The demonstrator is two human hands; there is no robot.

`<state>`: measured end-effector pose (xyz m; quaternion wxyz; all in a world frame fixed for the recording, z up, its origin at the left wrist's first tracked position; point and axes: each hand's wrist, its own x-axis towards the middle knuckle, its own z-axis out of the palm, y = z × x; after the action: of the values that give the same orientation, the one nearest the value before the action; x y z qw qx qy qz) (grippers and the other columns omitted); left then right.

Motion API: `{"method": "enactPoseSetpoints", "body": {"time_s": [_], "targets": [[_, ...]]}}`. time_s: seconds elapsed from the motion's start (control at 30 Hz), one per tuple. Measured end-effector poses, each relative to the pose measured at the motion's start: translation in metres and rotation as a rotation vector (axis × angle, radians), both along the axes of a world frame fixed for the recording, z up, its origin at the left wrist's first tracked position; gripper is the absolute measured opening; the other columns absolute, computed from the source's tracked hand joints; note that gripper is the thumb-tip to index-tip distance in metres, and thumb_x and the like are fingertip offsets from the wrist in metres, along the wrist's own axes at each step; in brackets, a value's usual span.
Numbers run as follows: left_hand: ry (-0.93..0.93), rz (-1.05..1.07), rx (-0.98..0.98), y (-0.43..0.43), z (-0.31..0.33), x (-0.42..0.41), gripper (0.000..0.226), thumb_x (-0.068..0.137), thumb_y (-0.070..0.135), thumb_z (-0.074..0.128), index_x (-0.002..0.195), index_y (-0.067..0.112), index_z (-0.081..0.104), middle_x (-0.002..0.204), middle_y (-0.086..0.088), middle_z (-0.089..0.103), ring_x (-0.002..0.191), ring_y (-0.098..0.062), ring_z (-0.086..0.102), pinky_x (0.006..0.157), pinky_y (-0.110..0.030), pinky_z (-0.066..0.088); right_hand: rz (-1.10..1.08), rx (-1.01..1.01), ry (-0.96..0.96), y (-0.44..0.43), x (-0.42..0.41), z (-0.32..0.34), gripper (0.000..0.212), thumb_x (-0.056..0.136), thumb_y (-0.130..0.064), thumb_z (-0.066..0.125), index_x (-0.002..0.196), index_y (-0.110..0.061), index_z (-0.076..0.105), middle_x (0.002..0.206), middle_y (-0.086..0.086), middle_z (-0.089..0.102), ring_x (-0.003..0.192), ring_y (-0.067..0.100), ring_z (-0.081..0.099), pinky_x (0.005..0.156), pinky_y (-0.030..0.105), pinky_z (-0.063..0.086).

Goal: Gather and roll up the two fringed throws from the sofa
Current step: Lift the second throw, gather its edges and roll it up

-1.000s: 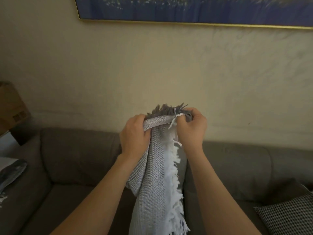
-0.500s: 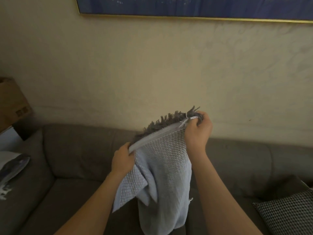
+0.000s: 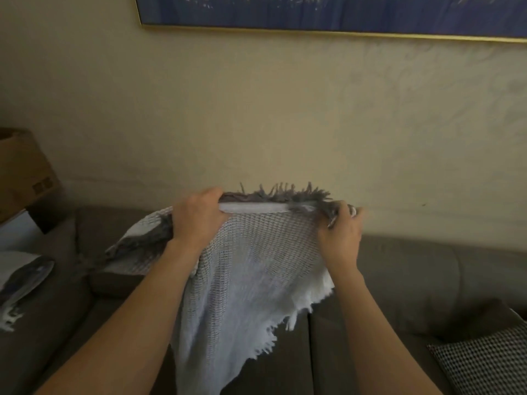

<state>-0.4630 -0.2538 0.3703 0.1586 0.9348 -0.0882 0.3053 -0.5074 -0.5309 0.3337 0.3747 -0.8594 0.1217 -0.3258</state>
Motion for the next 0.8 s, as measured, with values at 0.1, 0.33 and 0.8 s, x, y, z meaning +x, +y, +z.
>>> {"method": "enactPoseSetpoints", "body": {"time_s": [0.1,0.33,0.8], "targets": [[0.161,-0.146,0.110,0.003,0.004,0.001,0.038,0.086,0.048,0.085,0.089,0.018,0.061,0.078,-0.004,0.061,0.073,-0.028,0.058,0.061,-0.034,0.037,-0.001,-0.208,0.006,-0.006,0.007,-0.013,0.025,0.089,0.006,0.064,0.106,-0.012,0.062,0.117,0.011,0.047,0.083,0.028,0.049,0.074,0.044,0.049],[0.184,-0.195,0.157,0.008,-0.024,0.001,0.029,0.083,0.043,0.087,0.099,0.020,0.078,0.092,-0.002,0.073,0.078,-0.023,0.064,0.062,-0.031,0.039,0.252,-0.512,0.442,-0.004,0.006,-0.035,0.038,0.085,-0.009,0.067,0.117,-0.018,0.048,0.086,0.007,0.064,0.074,0.031,0.062,0.059,0.035,0.040],[0.274,-0.264,0.052,0.010,-0.021,0.000,0.013,0.082,0.026,0.088,0.081,0.026,0.075,0.076,0.010,0.068,0.067,-0.011,0.059,0.055,-0.029,0.043,0.622,-0.044,0.727,0.022,-0.002,-0.061,0.029,0.084,-0.002,0.050,0.110,-0.011,0.057,0.097,0.012,0.063,0.086,0.034,0.062,0.066,0.049,0.046]]}}
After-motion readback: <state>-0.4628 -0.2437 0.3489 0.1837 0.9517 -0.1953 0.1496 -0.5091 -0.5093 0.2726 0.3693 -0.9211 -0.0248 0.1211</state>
